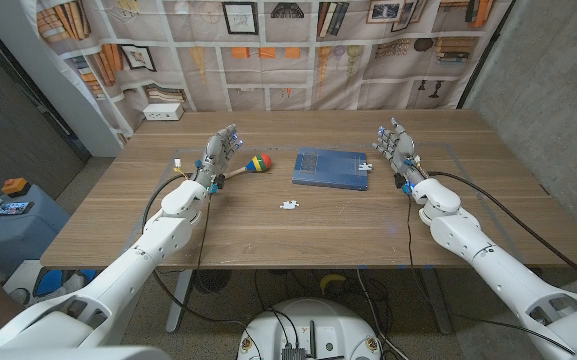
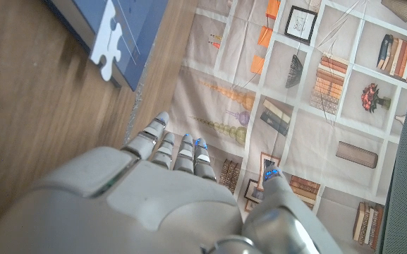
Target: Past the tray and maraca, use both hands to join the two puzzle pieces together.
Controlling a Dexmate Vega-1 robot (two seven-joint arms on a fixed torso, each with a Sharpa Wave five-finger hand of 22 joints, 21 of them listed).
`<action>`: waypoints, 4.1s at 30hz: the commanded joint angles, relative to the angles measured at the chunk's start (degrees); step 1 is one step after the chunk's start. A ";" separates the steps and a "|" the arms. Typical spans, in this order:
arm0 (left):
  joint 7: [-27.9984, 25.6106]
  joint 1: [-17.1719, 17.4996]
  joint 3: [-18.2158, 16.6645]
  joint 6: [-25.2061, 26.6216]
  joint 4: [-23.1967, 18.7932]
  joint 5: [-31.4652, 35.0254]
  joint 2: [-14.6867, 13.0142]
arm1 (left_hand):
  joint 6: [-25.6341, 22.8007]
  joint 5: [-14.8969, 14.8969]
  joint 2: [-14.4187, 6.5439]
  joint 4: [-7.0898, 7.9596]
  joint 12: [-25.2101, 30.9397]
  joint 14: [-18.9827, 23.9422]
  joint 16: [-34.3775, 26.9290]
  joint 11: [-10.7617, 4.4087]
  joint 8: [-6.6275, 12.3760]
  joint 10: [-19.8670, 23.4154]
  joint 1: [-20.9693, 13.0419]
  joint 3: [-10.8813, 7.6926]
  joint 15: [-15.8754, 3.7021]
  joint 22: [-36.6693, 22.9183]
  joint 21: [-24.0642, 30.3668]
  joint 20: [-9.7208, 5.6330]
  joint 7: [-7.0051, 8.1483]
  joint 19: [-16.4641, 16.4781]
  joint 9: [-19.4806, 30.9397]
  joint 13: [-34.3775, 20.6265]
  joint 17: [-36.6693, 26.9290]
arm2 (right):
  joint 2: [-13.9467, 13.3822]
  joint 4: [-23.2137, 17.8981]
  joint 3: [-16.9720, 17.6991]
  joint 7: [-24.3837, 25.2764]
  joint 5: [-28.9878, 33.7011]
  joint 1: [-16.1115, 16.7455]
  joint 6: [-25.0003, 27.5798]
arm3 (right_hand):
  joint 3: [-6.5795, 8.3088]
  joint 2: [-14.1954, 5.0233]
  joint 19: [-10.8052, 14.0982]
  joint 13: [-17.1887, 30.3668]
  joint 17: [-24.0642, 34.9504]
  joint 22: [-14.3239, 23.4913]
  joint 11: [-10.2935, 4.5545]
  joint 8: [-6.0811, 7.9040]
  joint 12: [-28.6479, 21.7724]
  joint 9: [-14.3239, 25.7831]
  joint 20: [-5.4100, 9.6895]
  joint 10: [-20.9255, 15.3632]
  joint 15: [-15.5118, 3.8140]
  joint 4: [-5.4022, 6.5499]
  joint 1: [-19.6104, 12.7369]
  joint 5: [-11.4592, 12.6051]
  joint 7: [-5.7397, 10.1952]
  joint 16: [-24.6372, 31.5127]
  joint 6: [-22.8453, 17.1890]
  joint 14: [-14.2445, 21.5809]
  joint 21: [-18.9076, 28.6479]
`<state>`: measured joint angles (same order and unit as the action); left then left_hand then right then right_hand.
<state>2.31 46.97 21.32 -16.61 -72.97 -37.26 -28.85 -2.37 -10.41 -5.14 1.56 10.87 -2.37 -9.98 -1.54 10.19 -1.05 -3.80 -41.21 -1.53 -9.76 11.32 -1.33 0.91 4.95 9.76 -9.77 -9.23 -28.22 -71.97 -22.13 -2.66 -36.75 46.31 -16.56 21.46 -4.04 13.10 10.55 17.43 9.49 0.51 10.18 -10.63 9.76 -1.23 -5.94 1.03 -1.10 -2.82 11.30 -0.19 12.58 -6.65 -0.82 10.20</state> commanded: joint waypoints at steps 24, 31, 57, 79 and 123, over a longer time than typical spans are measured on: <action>-3.83 1.17 0.63 2.56 -4.66 3.24 -2.37 | -1.00 -0.20 -4.54 -0.85 0.24 -0.43 -0.20 -0.58 0.36 0.04 -0.52 -0.15 -0.09 -0.08 0.06 -0.13 0.05 0.37 0.20 -0.25 -0.27 | -5.20 -4.56 -0.79 4.36 7.51 1.38 0.42 | 0.56 -0.70 0.36 0.05 -0.71 0.11 -0.12 0.63 -0.69 0.25 0.49 -1.80 -0.58 -0.83 -0.47 0.35 0.79 0.34 -1.26 0.70 0.41; -5.82 1.60 1.07 4.28 -6.74 4.43 -2.84 | -1.17 -0.17 -4.61 -1.07 0.24 -0.38 -0.21 -0.69 0.38 0.17 -0.61 -0.07 -0.19 -0.08 0.00 -0.11 0.21 0.35 0.20 -0.25 -0.29 | -7.64 -6.43 -0.58 4.31 9.18 2.03 0.74 | 0.68 -0.78 0.34 0.05 -0.94 0.10 -0.14 0.55 -0.65 0.25 0.94 -1.85 -0.71 -1.17 -0.84 0.36 0.97 0.23 -1.15 0.69 0.42; -6.57 5.45 -1.65 3.68 -11.09 1.05 -3.50 | -1.11 -0.14 -4.28 -1.27 0.33 0.26 -0.39 -1.40 0.30 0.78 -0.34 0.21 -0.77 -0.09 -0.16 0.05 0.79 0.18 0.20 -0.22 -0.40 | -18.33 -16.23 -2.55 9.25 26.24 3.42 7.47 | 1.09 -0.05 -2.39 0.03 -2.34 0.05 -0.54 0.05 0.06 0.32 1.95 -0.21 -1.29 -3.85 -3.03 0.06 2.71 -0.85 0.86 -0.73 -0.08; -10.40 9.00 -3.38 5.67 -14.82 0.42 -5.00 | -2.70 -0.25 -4.36 -1.31 0.57 1.42 -0.49 -1.14 0.68 2.08 -0.15 -0.19 -0.69 -0.09 0.08 0.20 0.31 1.09 0.21 -0.20 -0.37 | -25.25 -25.14 -5.28 6.83 38.35 1.78 19.75 | 2.02 3.62 -5.02 0.20 -4.13 0.04 -1.32 0.79 0.46 0.72 0.52 4.52 0.17 -9.11 -9.19 -0.52 4.75 -1.63 3.10 -3.34 0.00; -14.27 13.31 -4.81 6.43 -18.72 0.56 -5.62 | -2.91 -0.30 -4.51 -1.03 0.38 3.13 -0.56 -1.02 0.39 2.68 0.22 -0.95 -0.50 -0.11 0.05 0.73 0.30 1.70 0.25 -0.23 -0.41 | -30.32 -35.04 -14.63 -14.98 58.24 -10.23 36.53 | 6.56 7.86 -16.08 0.89 -4.55 0.20 1.71 4.35 0.17 1.51 -5.94 11.36 7.05 -9.40 -26.21 0.76 5.86 -1.38 -1.50 -9.77 0.07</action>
<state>-11.20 59.25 16.86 -10.56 -90.78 -36.47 -34.31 -4.92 -10.41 -5.44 0.46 11.26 0.34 -10.20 -2.45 10.59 1.33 -4.10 -41.68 -1.97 -9.73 11.32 -0.71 1.02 6.38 9.73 -9.74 -9.46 -58.94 -106.24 -33.42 -12.13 15.60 40.19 17.51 27.61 3.83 -2.50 11.34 12.79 9.47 2.04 14.09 -10.64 11.08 -6.97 4.42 7.78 -10.58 -28.30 11.52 5.55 11.22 -7.49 -9.64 9.98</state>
